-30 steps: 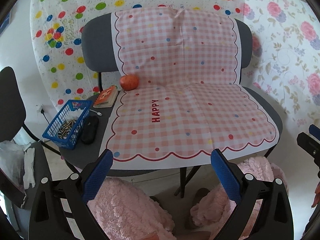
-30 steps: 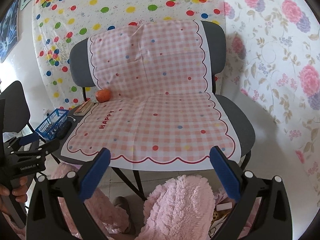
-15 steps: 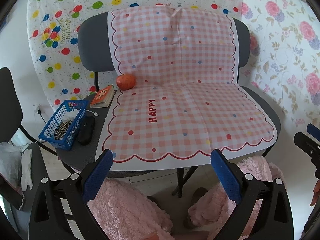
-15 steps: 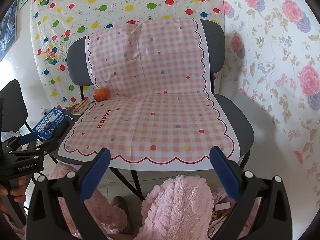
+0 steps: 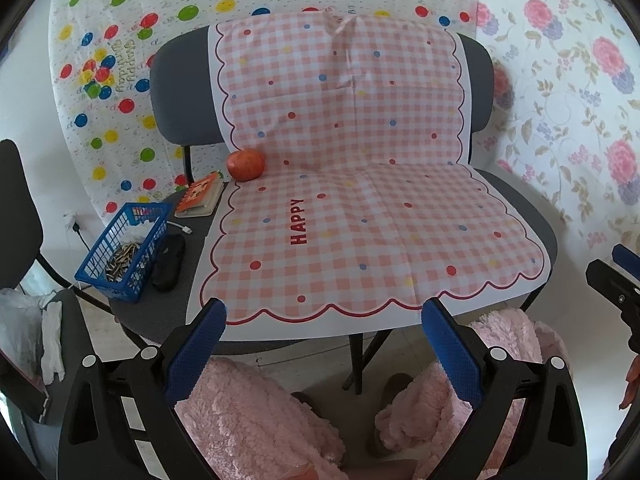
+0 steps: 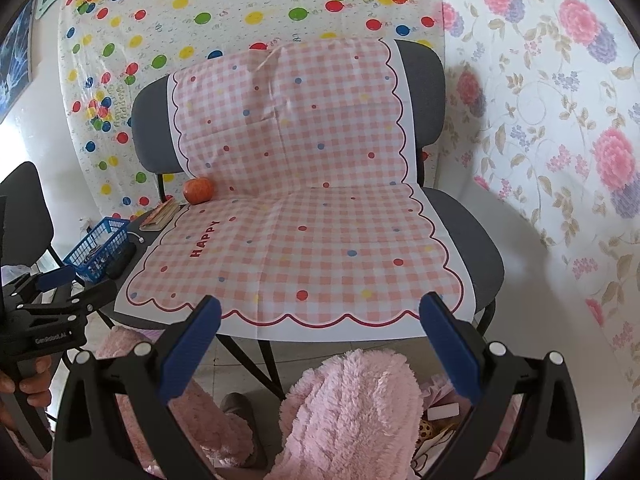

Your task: Collect trash

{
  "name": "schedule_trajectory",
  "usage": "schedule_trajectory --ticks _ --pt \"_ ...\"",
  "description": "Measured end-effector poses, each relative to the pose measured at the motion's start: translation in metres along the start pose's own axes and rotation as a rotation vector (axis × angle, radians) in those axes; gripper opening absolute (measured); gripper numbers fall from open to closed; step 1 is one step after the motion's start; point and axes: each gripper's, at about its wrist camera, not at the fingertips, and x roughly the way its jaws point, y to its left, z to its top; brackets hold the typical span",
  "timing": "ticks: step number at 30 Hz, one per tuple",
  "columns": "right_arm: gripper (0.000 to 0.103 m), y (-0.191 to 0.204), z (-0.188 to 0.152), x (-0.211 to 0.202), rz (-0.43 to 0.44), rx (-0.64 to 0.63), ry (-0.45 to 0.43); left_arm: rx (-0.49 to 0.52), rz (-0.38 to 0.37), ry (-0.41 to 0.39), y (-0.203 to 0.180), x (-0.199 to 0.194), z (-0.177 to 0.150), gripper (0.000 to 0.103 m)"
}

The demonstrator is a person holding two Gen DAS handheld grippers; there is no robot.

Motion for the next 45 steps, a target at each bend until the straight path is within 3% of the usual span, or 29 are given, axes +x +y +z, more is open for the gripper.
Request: schedule_trajectory --ticks 45 --pt "0.097 -0.006 -0.008 0.004 -0.027 0.03 0.016 0.011 0.007 0.028 -0.003 0.01 -0.009 0.097"
